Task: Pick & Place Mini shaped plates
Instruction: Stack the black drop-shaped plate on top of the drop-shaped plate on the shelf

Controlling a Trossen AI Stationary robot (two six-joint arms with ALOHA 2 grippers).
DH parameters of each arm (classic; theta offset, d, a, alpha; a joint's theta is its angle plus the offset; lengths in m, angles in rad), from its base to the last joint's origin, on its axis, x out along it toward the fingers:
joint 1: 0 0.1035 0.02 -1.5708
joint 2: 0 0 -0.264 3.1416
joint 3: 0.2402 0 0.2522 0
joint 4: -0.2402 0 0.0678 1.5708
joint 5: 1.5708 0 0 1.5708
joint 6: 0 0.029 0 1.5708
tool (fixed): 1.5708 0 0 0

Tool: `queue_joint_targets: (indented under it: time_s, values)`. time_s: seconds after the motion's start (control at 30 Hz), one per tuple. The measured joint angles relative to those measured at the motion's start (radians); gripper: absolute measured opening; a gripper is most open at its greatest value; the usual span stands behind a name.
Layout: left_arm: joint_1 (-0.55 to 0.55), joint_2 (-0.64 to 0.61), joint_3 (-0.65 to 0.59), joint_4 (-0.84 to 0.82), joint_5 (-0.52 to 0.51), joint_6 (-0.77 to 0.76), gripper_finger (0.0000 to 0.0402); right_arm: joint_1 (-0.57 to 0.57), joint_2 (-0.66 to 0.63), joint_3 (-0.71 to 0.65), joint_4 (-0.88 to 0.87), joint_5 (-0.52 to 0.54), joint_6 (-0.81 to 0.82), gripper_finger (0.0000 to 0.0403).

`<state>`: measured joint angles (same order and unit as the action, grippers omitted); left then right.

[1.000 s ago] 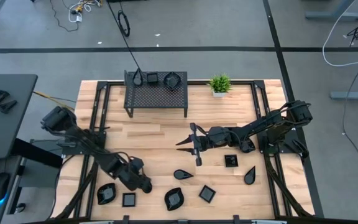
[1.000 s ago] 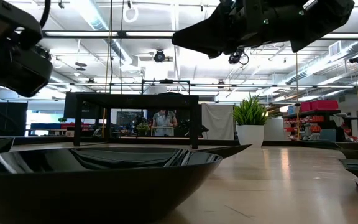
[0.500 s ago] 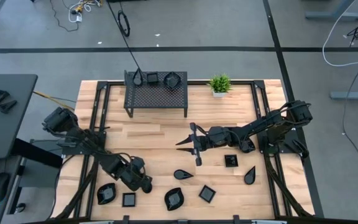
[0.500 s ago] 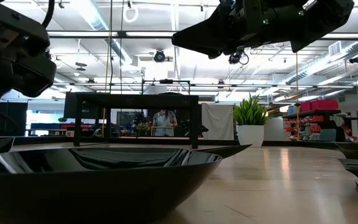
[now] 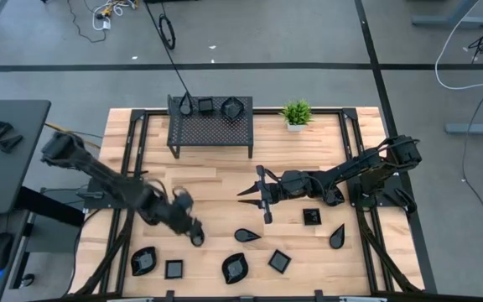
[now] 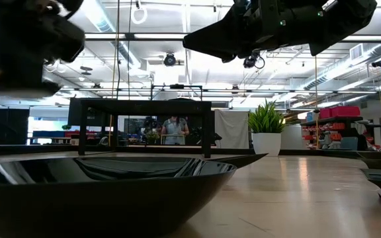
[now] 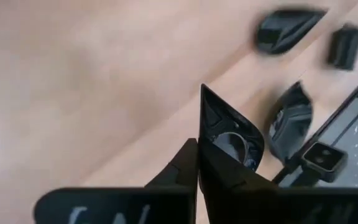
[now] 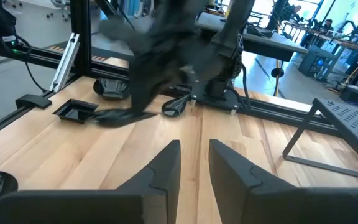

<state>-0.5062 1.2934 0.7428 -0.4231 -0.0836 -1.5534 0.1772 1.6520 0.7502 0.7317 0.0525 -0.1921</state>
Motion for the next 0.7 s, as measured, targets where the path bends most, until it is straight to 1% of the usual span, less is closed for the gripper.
queue_joint_targets:
  time_s: [0.1, 0.2, 0.27, 0.33, 0.4, 0.5, 0.6, 0.7]
  values:
    - [0.123, -0.127, 0.0, -0.063, 0.012, 0.127, 0.0005, 0.0, 0.0, 0.0, 0.0, 0.0, 0.0, 0.0086]
    - [0.294, -0.248, 0.024, -0.124, 0.035, 0.268, 0.0006, 0.0, 0.0, 0.0, 0.0, 0.0, 0.002, 0.0086]
    - [0.424, -0.296, 0.083, -0.171, 0.057, 0.4, 0.0005, 0.0, 0.0, 0.0, 0.0, 0.0, 0.004, 0.0086]
    - [0.555, -0.312, 0.18, -0.261, 0.07, 0.567, 0.0004, 0.0, 0.0, 0.0, 0.0, 0.0, 0.004, 0.0086]
    - [0.683, -0.295, 0.301, -0.361, 0.067, 0.736, 0.0004, 0.0, 0.0, 0.0, 0.0, 0.0, 0.004, 0.0086]
    - [0.868, -0.214, 0.49, -0.492, 0.043, 0.987, 0.0003, 0.0, 0.0, 0.0, 0.004, 0.0, 0.003, 0.0086]
    - [1.03, -0.09, 0.649, -0.58, 0.035, 1.185, 0.0003, 0.0, 0.0, 0.0, 0.012, 0.003, 0.001, 0.0086]
    - [1.153, 0.06, 0.773, -0.665, 0.035, 1.336, 0.0002, 0.0, 0.0, 0.0, 0.025, 0.004, 0.012, 0.0086]
